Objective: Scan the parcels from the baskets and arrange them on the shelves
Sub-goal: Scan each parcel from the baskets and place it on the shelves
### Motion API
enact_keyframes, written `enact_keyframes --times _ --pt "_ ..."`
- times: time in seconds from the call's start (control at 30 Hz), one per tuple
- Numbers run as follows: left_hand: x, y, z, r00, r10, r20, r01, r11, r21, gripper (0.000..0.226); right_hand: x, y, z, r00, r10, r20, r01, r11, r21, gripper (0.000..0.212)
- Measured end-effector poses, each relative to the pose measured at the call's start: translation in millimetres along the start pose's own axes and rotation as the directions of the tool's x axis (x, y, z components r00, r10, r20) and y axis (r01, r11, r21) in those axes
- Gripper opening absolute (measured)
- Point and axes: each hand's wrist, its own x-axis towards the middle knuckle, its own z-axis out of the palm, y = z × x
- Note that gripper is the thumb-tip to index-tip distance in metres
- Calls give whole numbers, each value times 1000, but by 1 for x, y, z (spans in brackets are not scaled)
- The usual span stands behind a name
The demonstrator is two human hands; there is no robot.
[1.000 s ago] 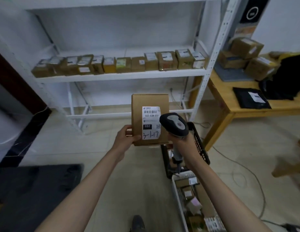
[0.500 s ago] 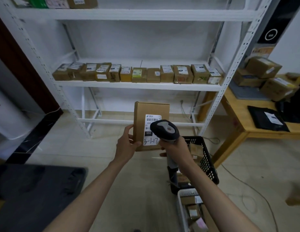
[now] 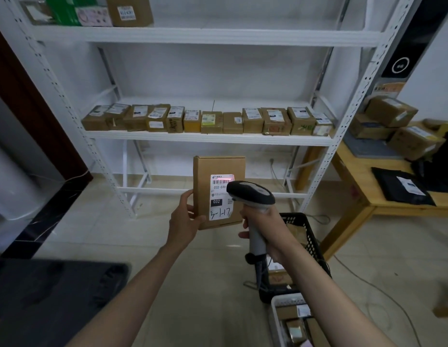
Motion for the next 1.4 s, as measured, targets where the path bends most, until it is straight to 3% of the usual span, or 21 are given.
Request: enact_keyframes --times 0.47,0.73,0.9,1.07,1.2,1.4 --pt "85 35 -78 999 -29 -35 20 976 -219 80 82 -76 37 973 -217 -76 213 975 -56 25" --pt "172 88 -114 999 -2 -46 -12 951 -308 71 187 -128 57 941 -338 -5 330 923 -197 37" --pt "240 124 -127 993 17 -114 -49 958 -282 67 262 -168 66 922 -386 30 380 887 -261 32" --pt "306 157 -140 982 29 -186 -80 958 -275 60 330 -219 69 909 -408 83 417 890 -186 33" --pt "349 177 -154 970 28 -242 -96 957 -273 51 373 -254 74 898 -401 183 420 904 -83 45" --pt "396 200 -178 952 50 -302 -124 965 -233 41 420 -288 98 880 -427 209 445 895 -42 49"
